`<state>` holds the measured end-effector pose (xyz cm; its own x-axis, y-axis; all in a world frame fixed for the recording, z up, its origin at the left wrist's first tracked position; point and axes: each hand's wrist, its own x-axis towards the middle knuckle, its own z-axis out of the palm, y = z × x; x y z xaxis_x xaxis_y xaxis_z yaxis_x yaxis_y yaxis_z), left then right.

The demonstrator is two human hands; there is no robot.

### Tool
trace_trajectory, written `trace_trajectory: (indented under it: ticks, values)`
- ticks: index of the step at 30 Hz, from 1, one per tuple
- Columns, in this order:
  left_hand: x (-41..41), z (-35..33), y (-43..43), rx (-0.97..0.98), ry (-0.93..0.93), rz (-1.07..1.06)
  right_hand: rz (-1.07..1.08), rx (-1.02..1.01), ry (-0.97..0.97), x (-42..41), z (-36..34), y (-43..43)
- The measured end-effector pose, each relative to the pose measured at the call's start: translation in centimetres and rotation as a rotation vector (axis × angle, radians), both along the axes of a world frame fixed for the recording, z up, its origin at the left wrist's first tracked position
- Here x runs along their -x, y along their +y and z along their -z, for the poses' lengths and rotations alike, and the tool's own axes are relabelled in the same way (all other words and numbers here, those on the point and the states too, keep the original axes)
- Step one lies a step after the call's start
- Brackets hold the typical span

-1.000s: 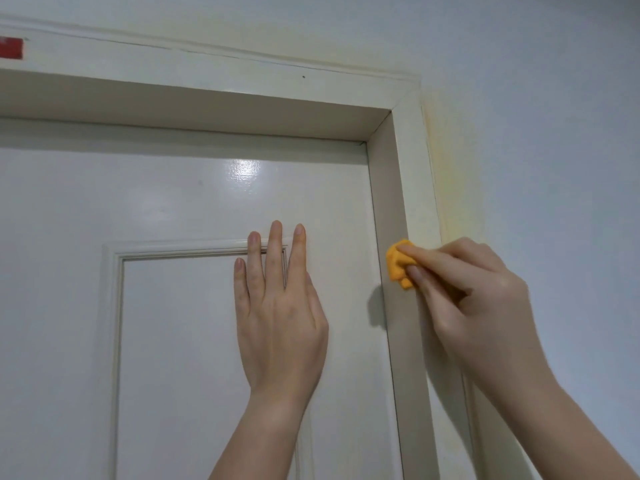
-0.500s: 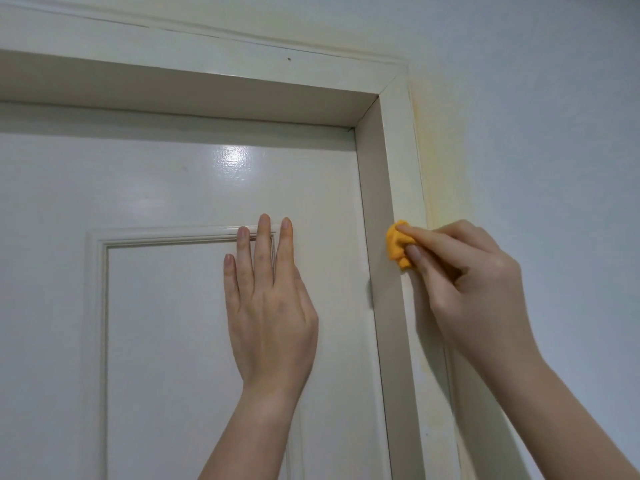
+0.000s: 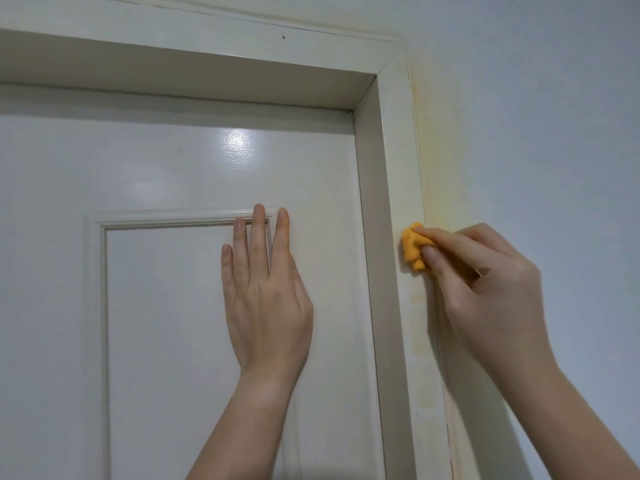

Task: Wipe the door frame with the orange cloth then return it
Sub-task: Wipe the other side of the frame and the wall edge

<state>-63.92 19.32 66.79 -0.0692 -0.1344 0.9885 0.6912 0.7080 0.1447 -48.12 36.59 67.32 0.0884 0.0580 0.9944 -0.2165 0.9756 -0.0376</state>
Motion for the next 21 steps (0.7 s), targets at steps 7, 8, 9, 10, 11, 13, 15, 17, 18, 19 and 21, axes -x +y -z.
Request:
trace_trajectory:
  ticks: [7, 8, 9, 10, 11, 13, 15, 17, 18, 19, 21]
  values:
    - [0.0, 0.3, 0.1, -0.025, -0.008, 0.006, -0.026, -0.084, -0.070, 0.4, 2.3, -1.4]
    - [-0.1, 0.4, 0.1, -0.031, -0.011, 0.010, -0.036, -0.086, -0.074, 0.5, 1.8, -1.3]
    - [-0.1, 0.5, 0.1, -0.038, -0.014, 0.010, -0.048, -0.075, -0.071, 0.4, 1.5, -0.9]
    - [-0.2, 0.5, 0.2, -0.044, -0.015, 0.009, -0.053, -0.058, -0.063, 0.3, 1.5, -0.5]
    - [-0.2, 0.6, 0.2, -0.050, -0.015, 0.008, -0.050, -0.038, -0.054, 0.1, 1.8, -0.1]
    - [-0.3, 0.8, 0.3, -0.065, -0.015, 0.005, -0.051, -0.014, -0.045, -0.5, 3.1, 0.4]
    - [-0.2, 1.4, 0.3, -0.072, -0.019, -0.004, -0.072, -0.018, -0.051, -0.7, 4.7, 0.1]
    - [-0.1, 2.1, 0.3, -0.072, -0.029, -0.011, -0.059, -0.073, -0.067, -0.3, 5.5, -1.0]
    - [-0.1, 2.3, 0.3, -0.070, -0.029, -0.014, -0.053, -0.104, -0.076, 0.0, 5.4, -1.3]
    - [-0.1, 2.5, 0.3, -0.070, -0.027, -0.017, -0.055, -0.122, -0.081, 0.3, 4.9, -1.5]
    - [-0.1, 2.7, 0.4, -0.081, -0.027, -0.018, -0.072, -0.090, -0.072, 0.4, 3.8, -1.0]
